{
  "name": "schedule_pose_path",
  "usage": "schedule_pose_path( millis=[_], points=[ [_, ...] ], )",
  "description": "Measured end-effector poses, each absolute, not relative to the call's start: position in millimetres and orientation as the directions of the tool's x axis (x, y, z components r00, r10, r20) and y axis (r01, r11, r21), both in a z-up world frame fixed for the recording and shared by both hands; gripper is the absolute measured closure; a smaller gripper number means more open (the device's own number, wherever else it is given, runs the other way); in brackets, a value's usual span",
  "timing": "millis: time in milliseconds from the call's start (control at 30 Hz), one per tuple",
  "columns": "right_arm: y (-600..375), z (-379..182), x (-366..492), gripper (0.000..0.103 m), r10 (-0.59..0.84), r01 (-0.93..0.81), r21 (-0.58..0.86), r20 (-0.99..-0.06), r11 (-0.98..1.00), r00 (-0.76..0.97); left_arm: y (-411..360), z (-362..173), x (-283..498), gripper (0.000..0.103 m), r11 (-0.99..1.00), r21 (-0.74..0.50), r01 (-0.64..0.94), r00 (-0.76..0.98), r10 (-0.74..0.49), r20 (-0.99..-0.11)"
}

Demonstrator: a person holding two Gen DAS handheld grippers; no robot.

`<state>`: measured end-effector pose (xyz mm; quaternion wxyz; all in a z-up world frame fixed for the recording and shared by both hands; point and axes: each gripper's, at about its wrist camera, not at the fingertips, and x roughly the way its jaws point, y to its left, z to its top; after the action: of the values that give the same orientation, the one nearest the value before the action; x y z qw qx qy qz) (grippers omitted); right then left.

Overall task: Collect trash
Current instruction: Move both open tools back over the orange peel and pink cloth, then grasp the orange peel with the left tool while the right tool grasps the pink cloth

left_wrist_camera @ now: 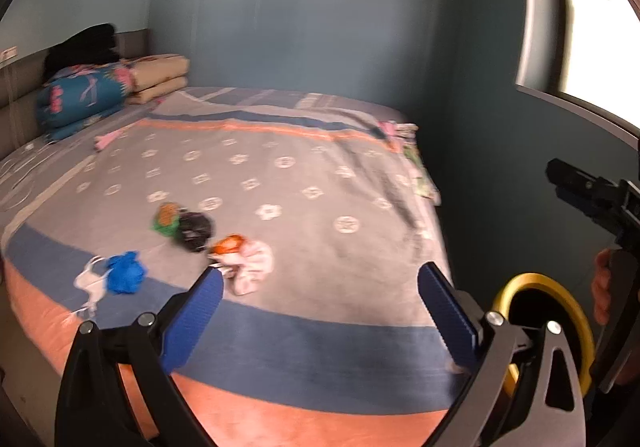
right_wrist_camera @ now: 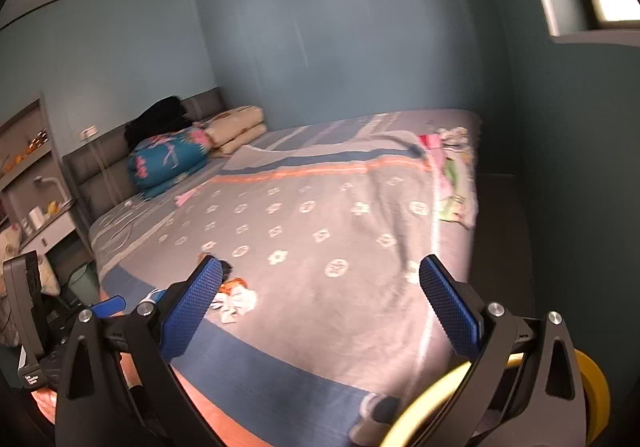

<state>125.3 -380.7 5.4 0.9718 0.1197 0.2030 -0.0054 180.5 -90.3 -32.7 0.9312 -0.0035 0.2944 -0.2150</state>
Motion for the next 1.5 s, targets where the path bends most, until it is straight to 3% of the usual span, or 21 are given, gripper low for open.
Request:
schedule_pose_path(
  millis=[567, 1500],
  points=[
    [-254.2, -8.4, 216.3, 0.008, 0.154, -0.112, 0.119, -0.452, 0.987, 0.878, 29.9, -82.8, 205.3, 0.009, 0.979, -0.129, 0.156, 0.732, -0.202, -0.651],
    [-157.0, -134.5, 350.3, 0.008, 0.144, -0.204, -0.007, -0.688, 0.979, 0.711, 71.9, -173.2, 257.5, 0.009, 0.983, -0.153, 0.098, 0.554, -0.182, -0.812]
  ],
)
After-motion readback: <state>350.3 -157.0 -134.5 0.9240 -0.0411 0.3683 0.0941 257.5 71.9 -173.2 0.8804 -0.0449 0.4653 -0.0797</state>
